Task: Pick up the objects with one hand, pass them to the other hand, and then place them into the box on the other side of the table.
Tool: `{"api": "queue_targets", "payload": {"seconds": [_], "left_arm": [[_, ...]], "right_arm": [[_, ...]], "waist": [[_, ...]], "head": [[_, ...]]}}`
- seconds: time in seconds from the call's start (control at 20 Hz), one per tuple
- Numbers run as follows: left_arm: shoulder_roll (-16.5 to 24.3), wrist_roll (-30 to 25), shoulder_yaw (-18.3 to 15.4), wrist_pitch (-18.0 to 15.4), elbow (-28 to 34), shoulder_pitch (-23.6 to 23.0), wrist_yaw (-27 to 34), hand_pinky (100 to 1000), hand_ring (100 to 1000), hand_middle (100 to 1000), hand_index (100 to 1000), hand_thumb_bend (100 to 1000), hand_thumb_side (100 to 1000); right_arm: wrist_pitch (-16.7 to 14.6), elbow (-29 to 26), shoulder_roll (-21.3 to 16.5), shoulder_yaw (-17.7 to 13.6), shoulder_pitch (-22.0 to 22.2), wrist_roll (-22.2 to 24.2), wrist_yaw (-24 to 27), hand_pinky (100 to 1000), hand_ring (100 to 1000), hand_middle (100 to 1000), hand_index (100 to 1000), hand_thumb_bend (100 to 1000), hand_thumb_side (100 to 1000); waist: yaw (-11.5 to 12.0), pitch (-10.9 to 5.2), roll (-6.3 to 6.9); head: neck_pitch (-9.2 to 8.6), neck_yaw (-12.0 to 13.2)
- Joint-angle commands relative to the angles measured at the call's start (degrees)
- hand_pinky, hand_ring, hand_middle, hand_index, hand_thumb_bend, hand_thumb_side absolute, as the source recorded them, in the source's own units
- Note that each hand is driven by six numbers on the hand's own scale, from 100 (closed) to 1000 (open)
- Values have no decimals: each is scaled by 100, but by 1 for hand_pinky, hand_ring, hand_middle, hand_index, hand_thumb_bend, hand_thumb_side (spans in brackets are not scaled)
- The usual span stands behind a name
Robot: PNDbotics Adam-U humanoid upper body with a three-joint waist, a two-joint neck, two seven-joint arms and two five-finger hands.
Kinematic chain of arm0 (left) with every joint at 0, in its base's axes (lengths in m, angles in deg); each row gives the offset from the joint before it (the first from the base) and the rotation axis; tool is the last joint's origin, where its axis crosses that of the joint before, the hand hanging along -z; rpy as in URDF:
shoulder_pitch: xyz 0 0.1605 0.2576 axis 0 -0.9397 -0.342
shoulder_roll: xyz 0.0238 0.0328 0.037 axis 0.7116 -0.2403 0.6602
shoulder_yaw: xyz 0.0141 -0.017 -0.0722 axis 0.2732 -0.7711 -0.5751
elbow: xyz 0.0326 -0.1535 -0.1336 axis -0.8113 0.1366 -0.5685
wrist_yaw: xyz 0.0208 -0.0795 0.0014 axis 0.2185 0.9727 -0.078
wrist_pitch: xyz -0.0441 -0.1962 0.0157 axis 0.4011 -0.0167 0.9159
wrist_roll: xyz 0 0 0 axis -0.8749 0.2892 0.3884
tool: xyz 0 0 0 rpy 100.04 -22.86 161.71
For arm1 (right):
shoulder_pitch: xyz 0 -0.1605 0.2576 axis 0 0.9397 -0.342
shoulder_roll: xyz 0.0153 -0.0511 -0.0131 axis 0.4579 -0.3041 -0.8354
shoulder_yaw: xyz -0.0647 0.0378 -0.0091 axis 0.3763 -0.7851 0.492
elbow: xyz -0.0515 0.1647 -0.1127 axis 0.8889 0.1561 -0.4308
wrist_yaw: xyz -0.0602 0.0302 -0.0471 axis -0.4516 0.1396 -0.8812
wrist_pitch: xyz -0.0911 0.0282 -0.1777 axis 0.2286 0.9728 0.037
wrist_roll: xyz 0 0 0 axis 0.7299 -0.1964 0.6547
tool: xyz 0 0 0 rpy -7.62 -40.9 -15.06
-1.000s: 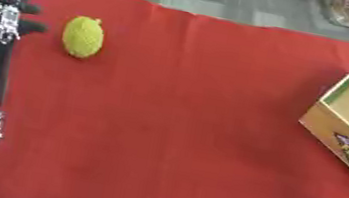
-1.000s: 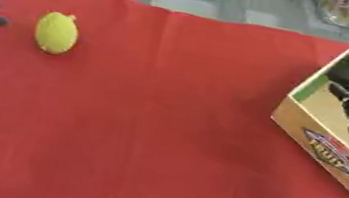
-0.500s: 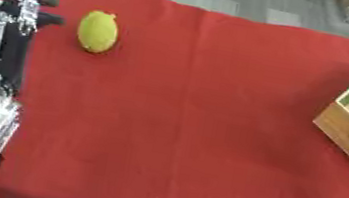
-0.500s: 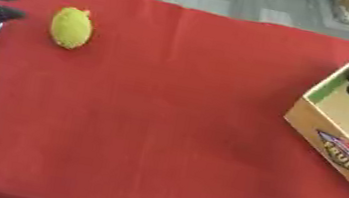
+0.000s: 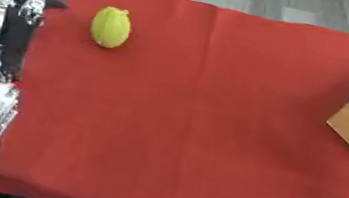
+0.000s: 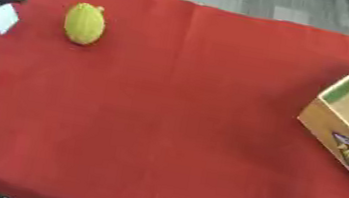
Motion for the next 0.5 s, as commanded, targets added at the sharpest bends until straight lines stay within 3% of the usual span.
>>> {"api": "queue_targets", "payload": {"seconds": [0.05, 0.3, 0.5], "left_arm": [[723, -196, -135, -75, 126, -44, -211, 842, 652, 698, 840, 100, 631], [1466, -495, -274, -140, 127, -187, -300, 836, 665, 707, 842, 104, 570], [2002, -858, -293, -39, 127, -301, -369, 839, 685, 715, 848, 148, 517]], "right_arm": [[-15, -92, -201, -59, -44, -17, -37, 941, 891, 981, 999, 100, 727], [-23, -100, -250, -65, -45, -34, -49, 941, 891, 980, 999, 100, 726], [-38, -115, -312, -73, -35, -47, -62, 941, 891, 980, 998, 100, 725]], "waist": [[21, -106, 31], [52, -92, 59], [58, -71, 46]], "head": [[51, 15], [-22, -75], [-128, -326]]}}
